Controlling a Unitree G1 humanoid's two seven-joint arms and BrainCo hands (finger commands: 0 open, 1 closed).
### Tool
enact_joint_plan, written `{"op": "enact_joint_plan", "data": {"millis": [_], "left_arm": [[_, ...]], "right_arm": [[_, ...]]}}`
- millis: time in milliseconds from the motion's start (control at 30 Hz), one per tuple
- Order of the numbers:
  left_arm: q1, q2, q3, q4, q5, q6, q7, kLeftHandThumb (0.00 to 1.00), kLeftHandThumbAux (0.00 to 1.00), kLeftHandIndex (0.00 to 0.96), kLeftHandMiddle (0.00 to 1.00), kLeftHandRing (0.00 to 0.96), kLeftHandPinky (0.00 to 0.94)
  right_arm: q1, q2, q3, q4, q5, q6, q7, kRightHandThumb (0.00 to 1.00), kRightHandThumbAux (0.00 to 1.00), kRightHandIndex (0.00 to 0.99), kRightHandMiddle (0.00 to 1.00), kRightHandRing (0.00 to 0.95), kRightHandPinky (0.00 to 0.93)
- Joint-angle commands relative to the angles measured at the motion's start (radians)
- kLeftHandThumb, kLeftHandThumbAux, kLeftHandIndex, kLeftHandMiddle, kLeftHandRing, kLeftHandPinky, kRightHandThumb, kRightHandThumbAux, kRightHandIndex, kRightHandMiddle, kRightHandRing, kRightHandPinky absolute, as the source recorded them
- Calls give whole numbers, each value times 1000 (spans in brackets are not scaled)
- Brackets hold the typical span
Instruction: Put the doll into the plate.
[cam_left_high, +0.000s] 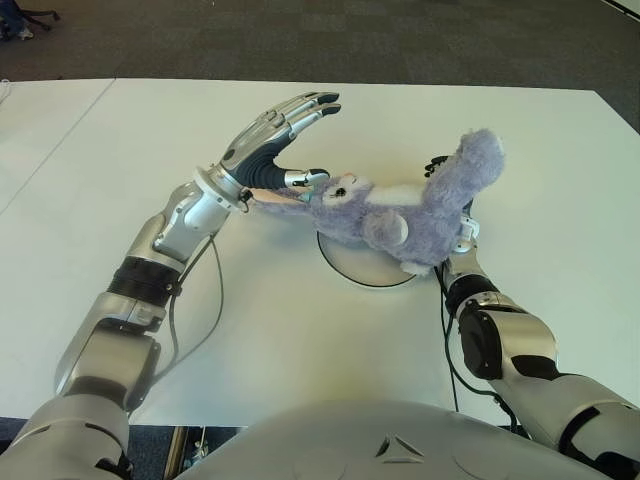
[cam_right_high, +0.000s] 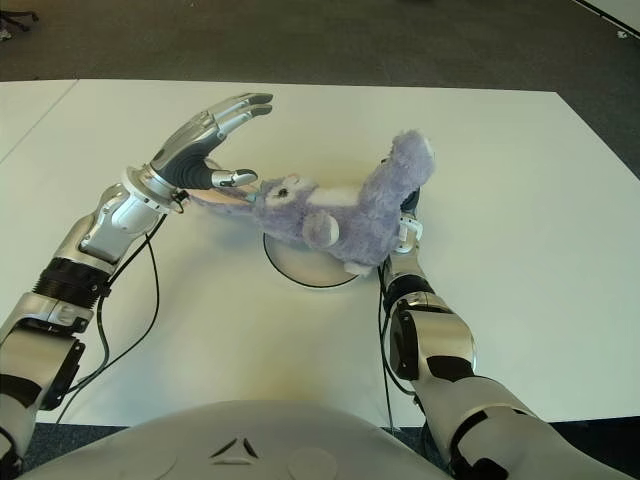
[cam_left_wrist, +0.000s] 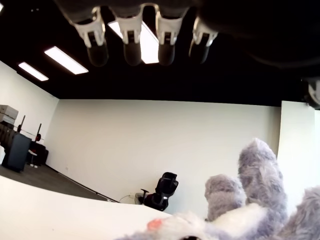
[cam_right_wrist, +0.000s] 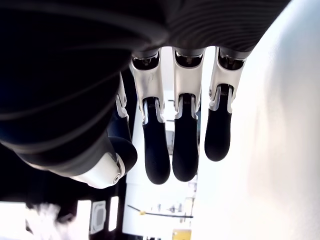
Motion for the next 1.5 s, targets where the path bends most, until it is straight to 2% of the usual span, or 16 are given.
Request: {"op": "enact_joint_plan", "data": {"millis": [33,233,300,500,567,700,833,967,1033,1200,1233,1333,1400,1500], "left_arm": [[-21,9,44,144,-7,-59,20,138,163,0,0,0,0],[-18,10,82,152,-12,-79,29,108,181,0,0,0,0],[-10,37,111,159,-50,-94,9,93,199,0,0,0,0],[-13,105,213,406,-181,-200,-15,52,283,0,0,0,0],[-24,116,246,486,-205,-222,-3,39,299,0,0,0,0],[-35,131,292,565,-214,-240,42,9,321,0,0,0,0],[-19,124,321,682,-213,-194,89,0,265,0,0,0,0],[-23,94,345,697,-252,-156,63,0,235,0,0,0,0],[-35,69,359,718,-287,-95,24,0,213,0,0,0,0],[-74,-17,358,787,-309,79,9,0,213,0,0,0,0],[-79,-30,359,791,-313,107,9,0,246,0,0,0,0],[-93,-63,361,810,-322,173,14,0,257,0,0,0,0],[-130,-125,367,880,-328,265,31,0,344,0,0,0,0],[-161,-217,351,897,-316,310,94,0,406,0,0,0,0]], "right_arm": [[240,98,20,149,-19,109,3,685,725,424,497,488,442],[241,99,19,149,-17,107,6,684,725,423,499,492,452],[241,99,20,149,-19,108,2,685,725,424,496,488,438],[244,100,21,148,-19,101,0,684,726,423,489,485,452],[245,101,20,147,-17,96,2,684,726,423,490,487,454],[245,102,18,146,-13,95,8,684,726,423,501,500,466],[244,102,15,146,-10,90,7,685,726,423,507,504,479],[241,101,13,146,-8,91,9,685,726,423,497,493,456],[239,99,12,146,-8,95,11,683,727,423,480,473,419],[237,93,11,147,-8,99,20,684,726,424,497,494,468],[237,93,11,147,-8,100,21,684,726,423,496,490,452],[235,89,9,147,-6,102,27,684,726,423,496,489,447],[234,84,8,147,-5,105,32,684,727,422,486,482,450],[233,80,3,147,-2,106,35,684,727,422,484,485,462]]}}
